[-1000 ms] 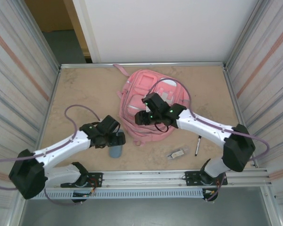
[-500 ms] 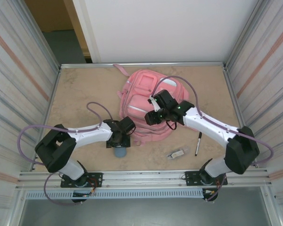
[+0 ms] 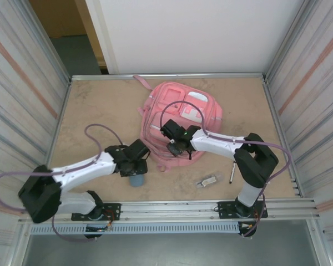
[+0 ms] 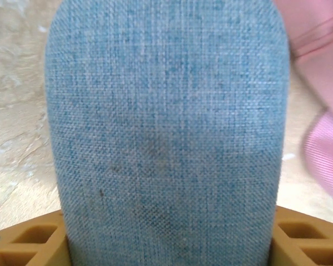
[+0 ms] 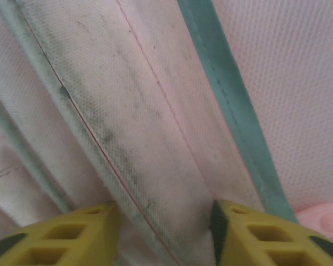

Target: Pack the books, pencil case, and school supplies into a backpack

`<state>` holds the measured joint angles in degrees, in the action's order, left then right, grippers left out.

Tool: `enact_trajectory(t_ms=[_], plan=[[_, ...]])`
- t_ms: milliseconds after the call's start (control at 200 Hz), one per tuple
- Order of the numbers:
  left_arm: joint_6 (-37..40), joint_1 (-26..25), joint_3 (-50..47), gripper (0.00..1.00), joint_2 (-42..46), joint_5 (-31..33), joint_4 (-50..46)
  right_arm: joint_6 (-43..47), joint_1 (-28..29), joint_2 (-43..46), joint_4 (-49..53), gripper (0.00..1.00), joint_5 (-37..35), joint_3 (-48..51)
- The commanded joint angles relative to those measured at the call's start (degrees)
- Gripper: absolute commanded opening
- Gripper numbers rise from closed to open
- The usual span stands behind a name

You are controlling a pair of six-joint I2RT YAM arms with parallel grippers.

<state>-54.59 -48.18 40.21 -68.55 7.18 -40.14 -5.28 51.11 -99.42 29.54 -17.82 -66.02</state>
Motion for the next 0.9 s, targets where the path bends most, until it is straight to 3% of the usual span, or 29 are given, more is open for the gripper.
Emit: enact_trajectory(t_ms=[0,190,371,541,706,897], plan=[[-2.99,-0.16,-1.63,0.49,7.39,1.35,-3.75,1.85,1.6,-0.29,-0.32,0.31,-10.12,-2.03],[-5.26,-0.07,-2.46,0.44,18.7,0.04,-3.91,-1.84,2.95,4.35,-1.1,0.0,-6.71,-2.53],[-5.81,-0.05,-0.57,0.41,24.84,-0.95,-2.19,-10.23,0.32,12.76,-2.43,0.0,5.85,-4.23],[-5.81,-0.03,1.7,0.4,24.05,-0.03,1.46,-17.48,-3.96,19.02,-4.53,0.0,17.18,-5.76],[-6.19,2.15,2.42,0.4,18.2,-0.09,11.75,-23.19,-7.58,20.94,-3.89,0.0,26.61,-8.52],[-7.23,7.37,6.64,0.4,6.14,-6.84,21.02,-27.44,-9.09,20.67,-4.58,0.0,31.95,-8.56]])
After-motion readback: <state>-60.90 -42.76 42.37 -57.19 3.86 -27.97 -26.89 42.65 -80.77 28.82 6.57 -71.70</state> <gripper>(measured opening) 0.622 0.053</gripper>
